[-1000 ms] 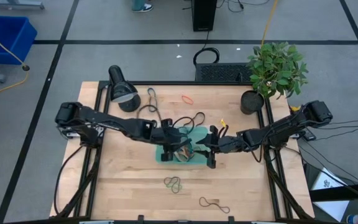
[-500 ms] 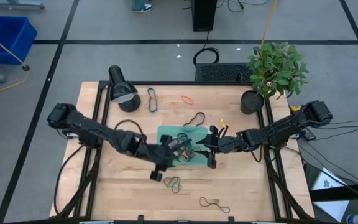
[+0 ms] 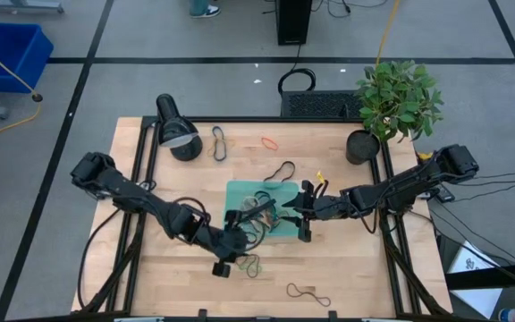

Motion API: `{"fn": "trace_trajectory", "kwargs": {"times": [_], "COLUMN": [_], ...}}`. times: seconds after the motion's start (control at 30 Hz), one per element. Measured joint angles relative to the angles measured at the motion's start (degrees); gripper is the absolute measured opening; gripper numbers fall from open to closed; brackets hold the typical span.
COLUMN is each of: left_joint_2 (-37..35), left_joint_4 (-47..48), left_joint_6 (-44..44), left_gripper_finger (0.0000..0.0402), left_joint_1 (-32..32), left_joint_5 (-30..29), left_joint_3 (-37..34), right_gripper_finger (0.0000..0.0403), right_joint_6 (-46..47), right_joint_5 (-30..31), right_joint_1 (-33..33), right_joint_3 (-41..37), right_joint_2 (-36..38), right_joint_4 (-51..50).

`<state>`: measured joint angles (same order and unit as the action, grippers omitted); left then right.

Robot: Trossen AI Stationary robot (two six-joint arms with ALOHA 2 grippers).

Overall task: Pick and place rubber bands into bin
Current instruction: Put the green rubber band into the green bin

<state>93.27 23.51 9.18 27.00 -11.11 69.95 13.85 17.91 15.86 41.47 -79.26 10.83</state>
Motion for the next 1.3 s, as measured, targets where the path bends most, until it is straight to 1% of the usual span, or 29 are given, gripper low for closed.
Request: {"fn": "trace_trajectory", "kwargs": {"times": [0.1,0.17,0.47,0.63,0.73,0.93,1.13,1.2,1.3], "left_joint_2": [1.55,3.01,11.09,14.80,16.34,18.30,19.02,19.62,20.25], "left_joint_4": [-0.24,0.81,-5.11,-10.03,-10.76,-9.87,-9.27,-9.44,-7.24], "left_joint_6": [-0.37,-0.42,1.27,1.97,2.00,3.53,3.34,3.83,4.07], "left_gripper_finger": [0.0159,0.0159,0.0159,0.0159,0.0159,0.0159,0.0159,0.0159,0.0159], "left_joint_1": [1.37,2.18,2.80,2.76,2.79,2.77,2.76,2.62,2.61], "left_joint_5": [-2.28,-2.70,-2.13,-0.06,0.43,0.73,0.70,1.58,2.93], "left_joint_3": [0.04,-0.04,-0.02,-0.02,-0.02,0.00,-0.04,0.04,-0.11], "right_gripper_finger": [0.0176,0.0175,0.0175,0.0173,0.0172,0.0176,0.0170,0.0170,0.0170], "right_joint_6": [-0.01,-0.01,-0.01,-0.01,-0.01,-0.01,0.00,-0.01,0.01], "right_joint_5": [0.00,-0.01,-0.02,-0.02,-0.02,-0.02,-0.02,-0.02,-0.02], "right_joint_1": [-0.01,-0.02,-0.01,-0.02,0.00,-0.02,-0.01,-0.02,0.00], "right_joint_3": [0.00,0.00,0.00,0.00,0.00,-0.02,-0.02,-0.02,-0.02], "right_joint_2": [0.00,0.00,-0.02,-0.02,-0.02,-0.02,-0.02,-0.02,-0.02], "right_joint_4": [-0.01,-0.09,-1.03,-1.48,-2.13,-2.54,-2.54,-2.54,-2.54]}}
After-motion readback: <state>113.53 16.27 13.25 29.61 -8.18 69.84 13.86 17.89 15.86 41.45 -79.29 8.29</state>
